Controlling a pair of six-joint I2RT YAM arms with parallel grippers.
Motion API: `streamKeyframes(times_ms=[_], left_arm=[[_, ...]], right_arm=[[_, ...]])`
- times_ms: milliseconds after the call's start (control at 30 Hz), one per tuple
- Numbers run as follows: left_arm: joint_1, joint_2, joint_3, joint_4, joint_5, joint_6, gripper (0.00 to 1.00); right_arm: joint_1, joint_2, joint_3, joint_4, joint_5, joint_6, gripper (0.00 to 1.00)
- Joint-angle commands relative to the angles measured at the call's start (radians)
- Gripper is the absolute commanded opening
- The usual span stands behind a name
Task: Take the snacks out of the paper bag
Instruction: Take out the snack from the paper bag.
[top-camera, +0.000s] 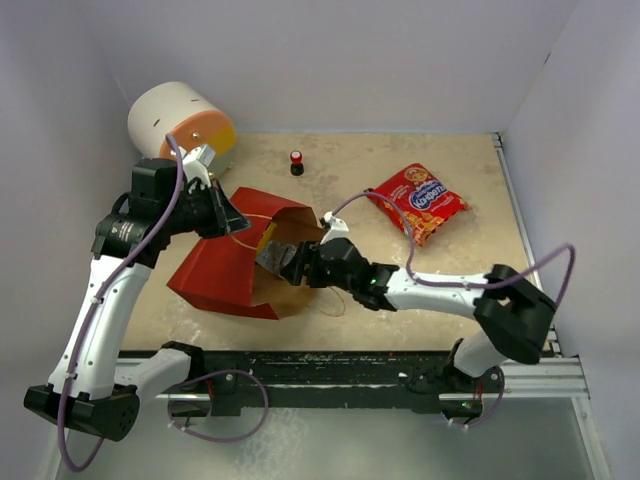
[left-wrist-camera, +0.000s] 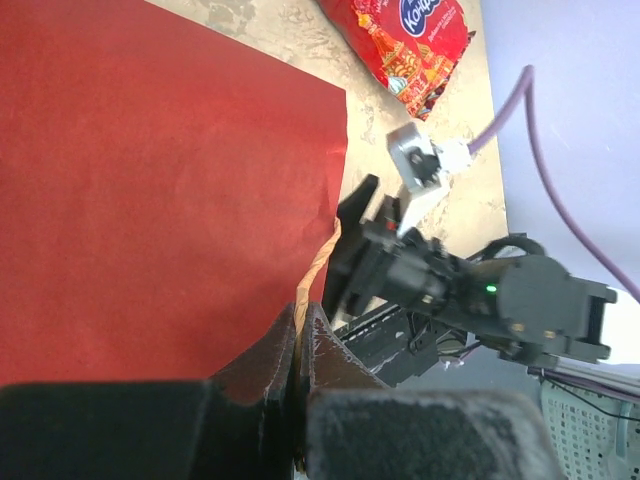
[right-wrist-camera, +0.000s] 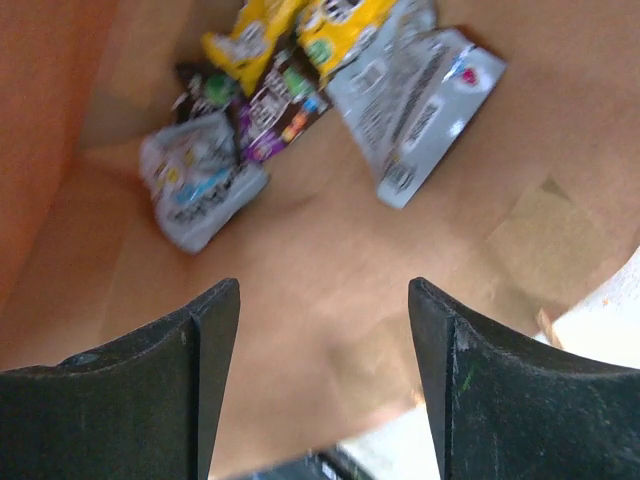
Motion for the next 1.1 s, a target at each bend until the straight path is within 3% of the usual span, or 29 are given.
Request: streamKeyframes(times_ms=[0,167,567,867,1067], left_arm=[[-0.004,0.000,0.055,-0.025,0.029,-0.005,0.00],[-0.004,-0.014,0.057,-0.040,0.015,0.005,0.00],[-0.004,-0.016,0.034,-0.036,0.076,0.018,0.00],[-0.004,-0.001,0.022,-0.029,0.113,0.020,0.00],[-0.004,-0.008,0.013,-0.036,0.123,0.021,0.00]], right_arm=[[0.016,0.124,0.060,0.169,0.273,0.159,0.70],[0.068,0.228,0.092,0.155,0.420,0.297,0.68],[0.094,0.401,0.108,0.238,0.511,0.433,0.64],[0.094,0.463,0.153,0.179,0.560,0.551,0.64],[0.094,0.563,0.271,0.084,0.607,0.647,0.61]])
